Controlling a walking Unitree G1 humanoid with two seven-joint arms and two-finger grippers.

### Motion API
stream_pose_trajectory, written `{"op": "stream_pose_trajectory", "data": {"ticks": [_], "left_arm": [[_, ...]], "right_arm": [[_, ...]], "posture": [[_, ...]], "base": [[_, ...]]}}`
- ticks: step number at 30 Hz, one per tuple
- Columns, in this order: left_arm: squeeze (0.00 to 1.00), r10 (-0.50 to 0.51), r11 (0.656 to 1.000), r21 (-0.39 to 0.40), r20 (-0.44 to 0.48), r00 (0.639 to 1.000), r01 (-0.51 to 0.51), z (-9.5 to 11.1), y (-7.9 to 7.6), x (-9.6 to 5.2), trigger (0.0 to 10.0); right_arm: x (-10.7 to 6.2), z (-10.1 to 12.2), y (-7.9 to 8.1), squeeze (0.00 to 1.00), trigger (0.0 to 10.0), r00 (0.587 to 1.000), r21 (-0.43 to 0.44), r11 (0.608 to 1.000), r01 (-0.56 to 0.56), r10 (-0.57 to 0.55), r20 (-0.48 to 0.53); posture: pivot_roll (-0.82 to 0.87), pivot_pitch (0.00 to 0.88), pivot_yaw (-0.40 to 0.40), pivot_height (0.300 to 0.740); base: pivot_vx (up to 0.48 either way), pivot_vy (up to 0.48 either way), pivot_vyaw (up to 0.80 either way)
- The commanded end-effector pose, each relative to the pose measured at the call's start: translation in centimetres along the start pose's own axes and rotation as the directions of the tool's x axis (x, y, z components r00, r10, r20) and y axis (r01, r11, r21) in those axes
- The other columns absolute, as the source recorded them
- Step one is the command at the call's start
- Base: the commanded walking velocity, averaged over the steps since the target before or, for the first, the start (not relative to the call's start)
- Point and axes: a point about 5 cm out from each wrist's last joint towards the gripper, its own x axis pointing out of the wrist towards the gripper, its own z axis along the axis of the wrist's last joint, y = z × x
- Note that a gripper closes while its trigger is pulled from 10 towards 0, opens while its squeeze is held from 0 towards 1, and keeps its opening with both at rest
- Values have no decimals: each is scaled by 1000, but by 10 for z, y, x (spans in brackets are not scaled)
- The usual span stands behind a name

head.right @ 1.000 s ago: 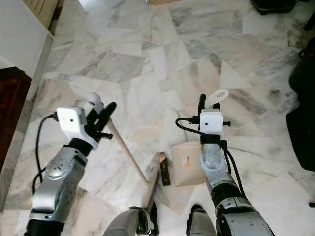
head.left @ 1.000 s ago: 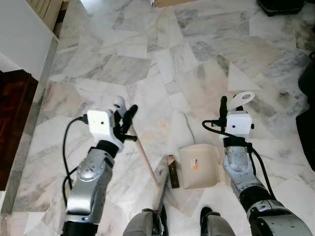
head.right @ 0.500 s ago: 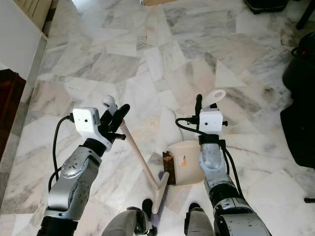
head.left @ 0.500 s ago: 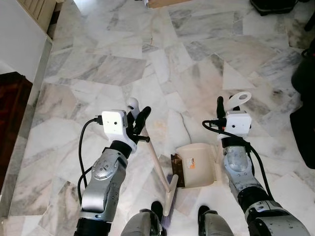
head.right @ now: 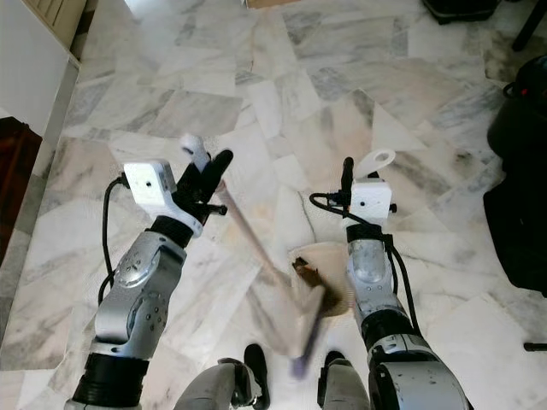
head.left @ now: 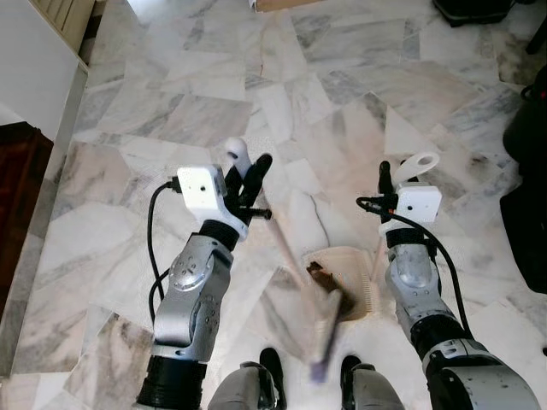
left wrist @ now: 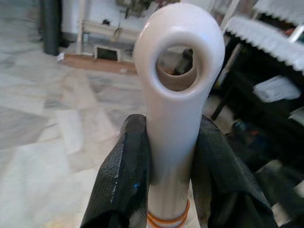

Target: Sweep floor

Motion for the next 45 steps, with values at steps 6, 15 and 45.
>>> {"op": "stream_pose_trajectory", "data": {"ticks": [6, 15, 45], "left_arm": [[0, -1, 997, 83, 83, 997, -6, 27, 18, -2, 10000], [0, 13, 980, 193, 185, 983, -49, 61, 31, -1, 10000], [0, 386, 764, 545, 45, 922, -346, 17, 125, -100, 10000]], "right_arm": [[-15, -23, 10, 0, 10000, 988, 86, 996, 34, -21, -151], [-18, -28, 1, 0, 10000, 981, 86, 993, 78, -61, -182], [-42, -12, -28, 0, 10000, 990, 119, 983, 141, -140, -15]], "posture": [[170, 198, 186, 740], [174, 102, 163, 740], [51, 0, 92, 740]], "base": [[0, 0, 0], [0, 0, 0], [0, 0, 0]]}}
